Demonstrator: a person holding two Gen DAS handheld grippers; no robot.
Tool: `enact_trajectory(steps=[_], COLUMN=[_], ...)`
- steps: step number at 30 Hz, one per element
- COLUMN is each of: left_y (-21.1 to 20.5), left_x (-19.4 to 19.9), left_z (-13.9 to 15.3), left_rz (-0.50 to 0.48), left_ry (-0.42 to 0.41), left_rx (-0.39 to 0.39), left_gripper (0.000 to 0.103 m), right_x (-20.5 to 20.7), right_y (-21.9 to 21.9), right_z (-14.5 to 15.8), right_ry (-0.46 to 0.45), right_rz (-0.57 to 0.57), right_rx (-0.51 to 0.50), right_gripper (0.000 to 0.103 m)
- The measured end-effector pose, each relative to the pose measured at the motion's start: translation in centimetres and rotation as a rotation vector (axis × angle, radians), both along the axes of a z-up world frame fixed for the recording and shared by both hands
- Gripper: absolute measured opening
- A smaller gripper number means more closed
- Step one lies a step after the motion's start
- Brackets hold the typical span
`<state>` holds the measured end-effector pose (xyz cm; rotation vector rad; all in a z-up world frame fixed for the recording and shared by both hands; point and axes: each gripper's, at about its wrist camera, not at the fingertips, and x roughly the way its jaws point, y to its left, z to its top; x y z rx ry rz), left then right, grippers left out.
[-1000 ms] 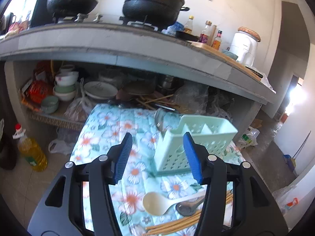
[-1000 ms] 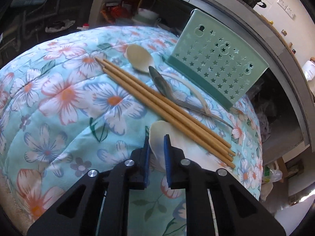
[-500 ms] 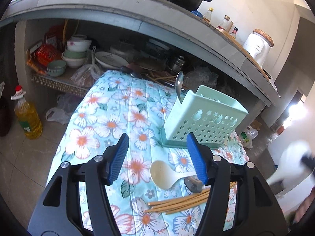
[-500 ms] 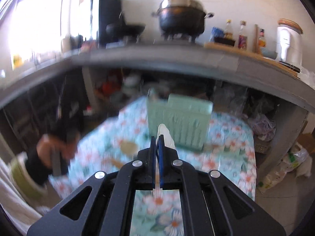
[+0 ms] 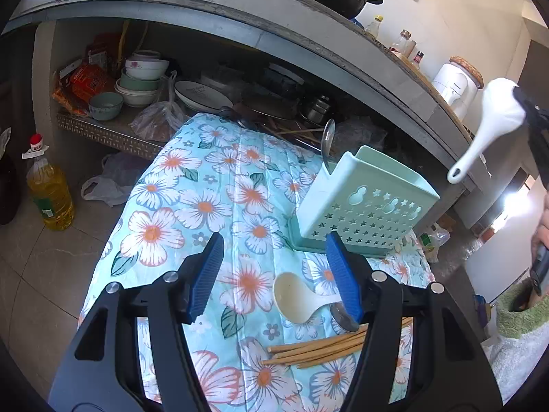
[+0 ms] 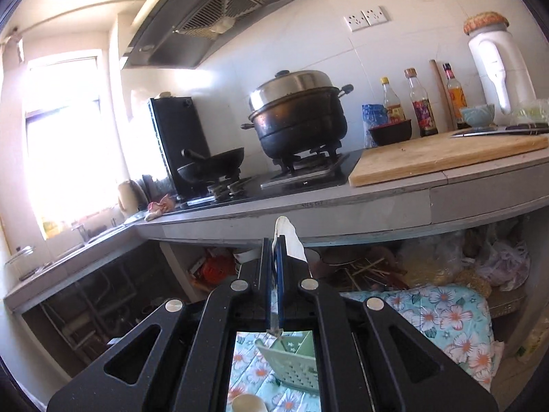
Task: Organize utensils
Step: 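Lift the white ceramic spoon and drop it into the green holder with the right gripper, then grasp the cream plastic spoon with the left gripper while the right gripper moves to the chopsticks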
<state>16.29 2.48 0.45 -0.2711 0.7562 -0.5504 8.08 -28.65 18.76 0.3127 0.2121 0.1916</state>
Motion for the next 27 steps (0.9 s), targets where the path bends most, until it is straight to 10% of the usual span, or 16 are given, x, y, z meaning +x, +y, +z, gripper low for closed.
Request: enact_trajectory(steps=[11,27], left_y=[0.1,-1.0], left_x=[0.1,-0.6], left_z=[-0.1,-0.1], left_rz=[0.005,-0.010], left_ry=[0.016,0.027], left_rx=[-0.008,0.022], left_gripper=[0.058,0.058], right_x=[7.1,-1.0], right_y=[-1.9,-3.0], right_z=[-9.7,-12.8], right_ry=[0.200,0.161], right_rz=[-0.029,-0.168], right_rx=[0.049,0.092], right_gripper=[0.003,0.013])
